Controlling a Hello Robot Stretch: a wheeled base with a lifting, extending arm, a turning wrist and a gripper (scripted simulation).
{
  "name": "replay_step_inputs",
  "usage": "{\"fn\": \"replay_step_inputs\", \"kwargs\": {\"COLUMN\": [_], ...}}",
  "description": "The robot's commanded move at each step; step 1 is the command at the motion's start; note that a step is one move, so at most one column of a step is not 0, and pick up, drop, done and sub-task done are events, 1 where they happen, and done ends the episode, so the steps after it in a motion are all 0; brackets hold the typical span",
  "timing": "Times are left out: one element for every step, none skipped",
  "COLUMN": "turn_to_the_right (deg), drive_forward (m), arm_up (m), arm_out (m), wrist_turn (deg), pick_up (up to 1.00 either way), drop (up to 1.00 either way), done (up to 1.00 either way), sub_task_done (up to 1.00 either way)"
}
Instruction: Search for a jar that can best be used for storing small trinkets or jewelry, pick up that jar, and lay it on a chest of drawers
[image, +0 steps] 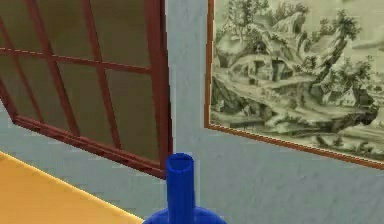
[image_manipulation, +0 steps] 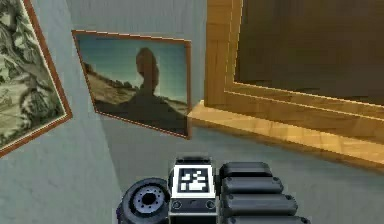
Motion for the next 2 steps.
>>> {"fn": "replay_step_inputs", "kwargs": {"turn_to_the_right": [-45.0,-15.0], "drive_forward": [0.00,0.00], "arm_up": [0.00,0.00], "arm_out": [0.00,0.00], "wrist_turn": [0.0,0.0], "pick_up": [0.00,0.00], "drop": [0.00,0.00], "done": [0.00,0.00], "sub_task_done": [0.00,0.00]}}
